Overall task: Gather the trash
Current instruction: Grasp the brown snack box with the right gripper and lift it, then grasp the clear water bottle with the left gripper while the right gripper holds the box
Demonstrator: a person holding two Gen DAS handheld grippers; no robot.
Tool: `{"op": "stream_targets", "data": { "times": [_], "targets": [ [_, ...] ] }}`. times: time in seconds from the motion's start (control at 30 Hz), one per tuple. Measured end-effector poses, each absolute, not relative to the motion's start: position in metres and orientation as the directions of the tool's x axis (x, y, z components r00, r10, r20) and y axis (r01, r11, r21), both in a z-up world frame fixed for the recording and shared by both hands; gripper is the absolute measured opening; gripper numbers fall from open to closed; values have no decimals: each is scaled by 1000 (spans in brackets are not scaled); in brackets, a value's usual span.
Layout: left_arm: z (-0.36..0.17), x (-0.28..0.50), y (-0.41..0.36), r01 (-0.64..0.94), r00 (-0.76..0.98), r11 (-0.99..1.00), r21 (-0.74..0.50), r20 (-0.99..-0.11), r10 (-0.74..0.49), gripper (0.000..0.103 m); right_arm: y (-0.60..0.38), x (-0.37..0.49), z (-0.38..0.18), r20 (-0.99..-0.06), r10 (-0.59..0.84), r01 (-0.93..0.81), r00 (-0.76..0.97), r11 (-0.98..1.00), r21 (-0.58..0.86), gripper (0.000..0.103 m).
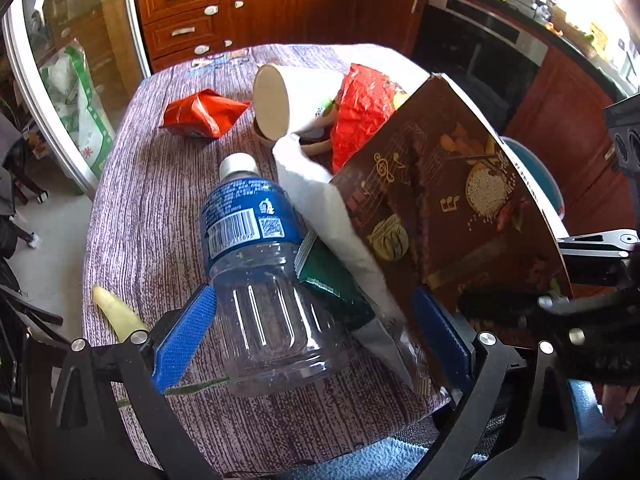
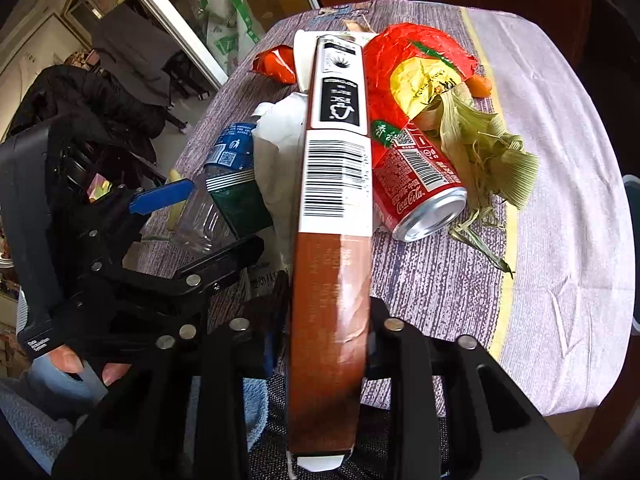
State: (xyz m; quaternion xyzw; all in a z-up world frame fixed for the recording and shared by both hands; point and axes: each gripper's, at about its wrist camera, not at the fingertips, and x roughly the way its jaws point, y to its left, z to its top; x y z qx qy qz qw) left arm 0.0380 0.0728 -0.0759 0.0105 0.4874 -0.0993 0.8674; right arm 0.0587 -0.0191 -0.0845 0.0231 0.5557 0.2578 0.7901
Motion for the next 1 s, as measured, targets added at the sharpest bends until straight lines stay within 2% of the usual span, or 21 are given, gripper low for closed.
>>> {"op": "stream_targets", "data": {
  "times": [0.23,0.43,0.5,0.57,0.6,0.63,0.73,0.87,0.93,1.0],
  "targets": [
    [-66,36,100,135,516,984,-113,-840,-167,97,-44,57,-50,-829,404,-338,387,899,279,20],
    [-68,36,118,85,497,990,-113,-856,-140,97,-46,56,-51,-828,411,-333,383,897,291,20],
    [-71,38,122,84,472,990,-112,-871,-139,82,-44,57,-51,-828,413,-338,380,895,292,20],
    [-73,38,120,114,455,987,-112,-878,-152,71,-40,59,-51,-827,415,-344,378,893,291,20],
    [-73,37,117,127,451,987,-97,-881,-144,59,-40,59,-52,-828,415,-345,377,893,290,20],
    [-75,38,114,135,444,988,-76,-887,-129,56,-39,60,-52,-830,415,-346,373,892,291,20],
    [-75,37,108,151,448,988,-31,-889,-96,55,-35,61,-53,-833,419,-353,361,888,294,21],
    [-83,47,109,135,415,990,-46,-904,-99,63,-30,65,-60,-840,434,-362,327,878,313,21],
    [-82,48,110,134,423,989,-59,-899,-111,63,-28,67,-63,-840,443,-359,313,874,327,21],
    [-78,46,112,114,442,991,-70,-890,-113,58,-28,65,-62,-835,448,-361,319,872,330,20]
  ]
}}
